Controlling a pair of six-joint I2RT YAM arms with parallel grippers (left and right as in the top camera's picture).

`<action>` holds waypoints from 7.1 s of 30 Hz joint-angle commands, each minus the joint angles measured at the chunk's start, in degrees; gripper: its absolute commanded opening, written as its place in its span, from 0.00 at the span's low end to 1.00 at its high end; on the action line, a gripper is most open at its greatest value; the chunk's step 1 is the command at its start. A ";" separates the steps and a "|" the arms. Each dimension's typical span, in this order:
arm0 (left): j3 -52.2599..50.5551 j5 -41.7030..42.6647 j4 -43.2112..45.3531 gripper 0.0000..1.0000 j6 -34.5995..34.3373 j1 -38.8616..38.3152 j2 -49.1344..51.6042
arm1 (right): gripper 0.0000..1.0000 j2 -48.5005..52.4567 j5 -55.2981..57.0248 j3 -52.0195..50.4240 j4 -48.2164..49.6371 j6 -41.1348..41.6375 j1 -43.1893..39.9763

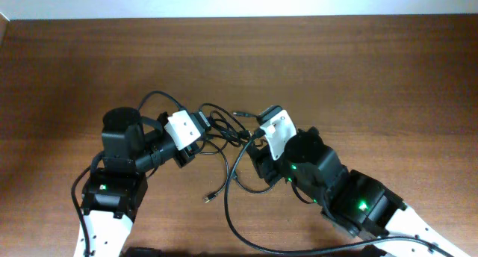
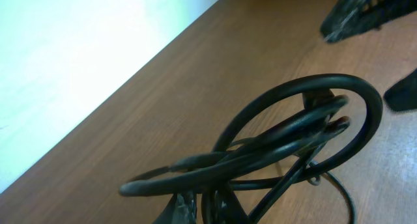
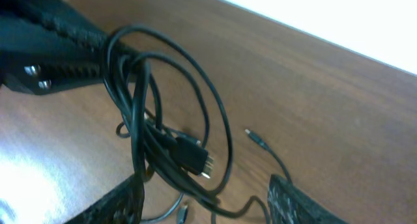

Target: Untangle cables

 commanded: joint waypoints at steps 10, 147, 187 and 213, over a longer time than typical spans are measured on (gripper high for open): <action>0.90 -5.64 -0.72 0.00 -0.76 -5.40 3.63 | 0.04 4.26 4.04 0.57 0.66 0.02 0.15; 0.90 -24.81 -1.20 0.78 -9.77 0.98 -6.05 | 0.04 7.48 0.46 6.54 -19.28 -6.99 -20.09; 0.90 -0.68 13.31 0.00 -1.51 -13.79 18.58 | 0.04 -2.75 -9.66 11.54 -23.30 -5.42 -20.09; 0.90 -16.28 -2.67 0.00 -16.17 19.56 -10.56 | 0.04 7.06 -24.79 11.52 -21.44 -1.55 -68.78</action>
